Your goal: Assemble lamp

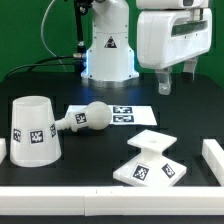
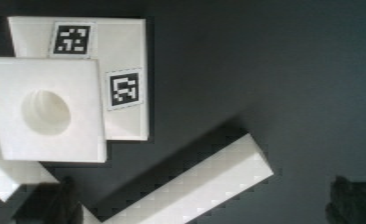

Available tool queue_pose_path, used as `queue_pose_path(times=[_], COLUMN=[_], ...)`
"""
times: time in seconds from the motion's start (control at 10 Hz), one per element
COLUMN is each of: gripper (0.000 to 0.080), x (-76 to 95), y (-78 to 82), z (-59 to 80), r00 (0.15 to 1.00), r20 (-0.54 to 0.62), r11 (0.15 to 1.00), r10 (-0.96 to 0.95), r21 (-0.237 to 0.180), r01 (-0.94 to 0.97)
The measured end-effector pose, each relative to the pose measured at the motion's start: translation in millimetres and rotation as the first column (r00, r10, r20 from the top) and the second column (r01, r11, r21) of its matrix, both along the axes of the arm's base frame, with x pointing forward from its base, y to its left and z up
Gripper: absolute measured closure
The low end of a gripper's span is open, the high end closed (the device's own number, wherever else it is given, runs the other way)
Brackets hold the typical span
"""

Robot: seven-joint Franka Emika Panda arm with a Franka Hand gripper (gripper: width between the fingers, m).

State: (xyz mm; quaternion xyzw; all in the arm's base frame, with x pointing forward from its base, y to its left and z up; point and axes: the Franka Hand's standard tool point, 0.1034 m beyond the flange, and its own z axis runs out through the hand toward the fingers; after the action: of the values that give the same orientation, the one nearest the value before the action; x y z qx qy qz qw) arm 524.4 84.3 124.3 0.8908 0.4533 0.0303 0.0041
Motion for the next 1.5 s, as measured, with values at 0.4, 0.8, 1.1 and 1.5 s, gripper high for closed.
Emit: queue_pose_path(times=[0.4,0.8,1.1,1.5], gripper=[0.0099,0.0099,0.0099,0.0099], x=[-0.2,6.3,23.4,22.5], y=[0.0,-18.5,-34.4,-33.4], z=[-0.3,-11.0,-24.2,-25.4], r00=[1.0,1.0,1.0,1.0], r20=[-0.001,-0.015,-0.02,-0.022], r11=[1.0,1.0,1.0,1.0], r10=[0.0,-0.009,-0.015,-0.014], r21=[0.0,-0.006,-0.007,-0.007], r01=[0.0,0.009,0.015,0.014])
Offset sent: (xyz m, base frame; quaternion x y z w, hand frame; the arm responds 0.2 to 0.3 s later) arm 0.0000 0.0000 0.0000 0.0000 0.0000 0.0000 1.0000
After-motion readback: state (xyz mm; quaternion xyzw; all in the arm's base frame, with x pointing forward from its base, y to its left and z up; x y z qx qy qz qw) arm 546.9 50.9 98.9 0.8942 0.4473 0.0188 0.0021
